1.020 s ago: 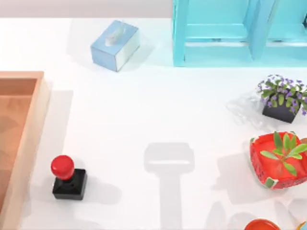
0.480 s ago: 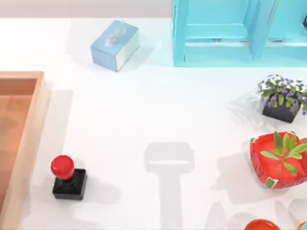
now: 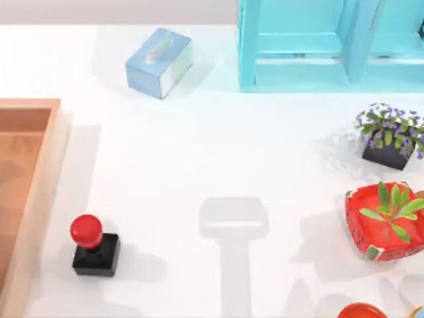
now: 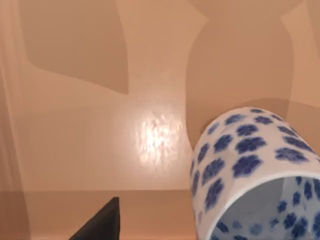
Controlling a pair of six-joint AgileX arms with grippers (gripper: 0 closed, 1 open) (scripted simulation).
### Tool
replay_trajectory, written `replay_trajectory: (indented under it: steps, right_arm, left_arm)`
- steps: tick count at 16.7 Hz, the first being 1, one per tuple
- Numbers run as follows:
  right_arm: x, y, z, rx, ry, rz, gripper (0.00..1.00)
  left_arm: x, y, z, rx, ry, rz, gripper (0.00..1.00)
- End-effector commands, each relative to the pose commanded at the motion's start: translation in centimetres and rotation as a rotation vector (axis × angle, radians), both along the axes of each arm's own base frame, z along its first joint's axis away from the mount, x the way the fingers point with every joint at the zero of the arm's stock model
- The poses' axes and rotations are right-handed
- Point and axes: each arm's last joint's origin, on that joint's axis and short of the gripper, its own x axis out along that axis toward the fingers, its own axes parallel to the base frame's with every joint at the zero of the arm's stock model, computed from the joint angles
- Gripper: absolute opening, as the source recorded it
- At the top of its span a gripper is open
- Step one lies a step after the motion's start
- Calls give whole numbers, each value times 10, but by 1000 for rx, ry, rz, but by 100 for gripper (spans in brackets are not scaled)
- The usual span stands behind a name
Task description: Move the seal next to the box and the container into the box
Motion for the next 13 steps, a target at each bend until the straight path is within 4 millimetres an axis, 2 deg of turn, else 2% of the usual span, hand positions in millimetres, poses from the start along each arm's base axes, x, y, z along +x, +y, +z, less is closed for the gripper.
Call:
replay_trajectory:
  steps: [3, 10, 13]
  right_arm:
    - [0, 0, 0, 0, 0, 0, 100]
    - [0, 0, 0, 0, 0, 0, 100]
    - [0, 0, 0, 0, 0, 0, 100]
  left_arm:
    - [3, 1, 19, -1, 2, -1, 100]
    - [1, 1, 85, -1, 2, 1, 100]
    - [-1, 0, 97, 0, 0, 1, 100]
